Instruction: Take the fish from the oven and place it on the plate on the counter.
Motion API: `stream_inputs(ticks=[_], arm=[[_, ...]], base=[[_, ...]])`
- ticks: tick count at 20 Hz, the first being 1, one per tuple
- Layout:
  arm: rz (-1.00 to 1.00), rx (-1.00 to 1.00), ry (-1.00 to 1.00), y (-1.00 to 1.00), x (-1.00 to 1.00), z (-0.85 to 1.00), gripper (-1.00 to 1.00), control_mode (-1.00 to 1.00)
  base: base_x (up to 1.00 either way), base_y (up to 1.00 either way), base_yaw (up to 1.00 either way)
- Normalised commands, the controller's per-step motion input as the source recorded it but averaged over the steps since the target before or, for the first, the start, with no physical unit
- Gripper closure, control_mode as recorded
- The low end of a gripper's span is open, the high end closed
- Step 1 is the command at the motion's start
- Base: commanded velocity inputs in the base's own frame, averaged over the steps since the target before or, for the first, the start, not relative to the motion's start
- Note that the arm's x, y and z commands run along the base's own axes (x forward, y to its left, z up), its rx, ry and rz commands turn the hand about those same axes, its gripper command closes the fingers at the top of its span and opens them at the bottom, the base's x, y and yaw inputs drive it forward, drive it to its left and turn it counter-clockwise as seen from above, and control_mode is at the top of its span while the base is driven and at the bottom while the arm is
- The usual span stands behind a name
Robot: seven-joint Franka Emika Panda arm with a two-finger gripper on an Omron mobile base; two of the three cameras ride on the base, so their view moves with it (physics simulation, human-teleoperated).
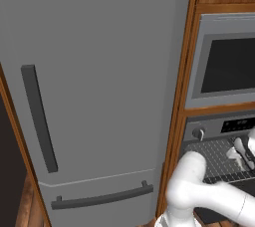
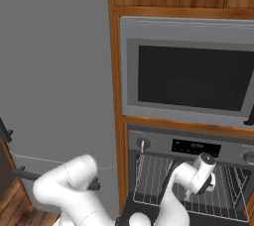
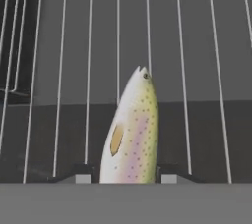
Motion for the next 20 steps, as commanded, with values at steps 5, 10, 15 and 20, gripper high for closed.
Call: stream_inputs(ticks=[5,10,15,20], arm=[[0.0,0.07,-0.13,-0.03,-0.88,1.0,1.0,-1.0],[0.0,0.07,-0.11,0.0,-1.0,0.98,1.0,-1.0],[0.0,0.02,-0.11,0.11,-0.95,0.99,1.0,-1.0],[0.0,0.0,-0.08,0.55,-0.65,1.0,1.0,-1.0]], base=[[0.0,0.0,0.0],[0.0,0.0,0.0],[0.0,0.0,0.0],[0.0,0.0,0.0]])
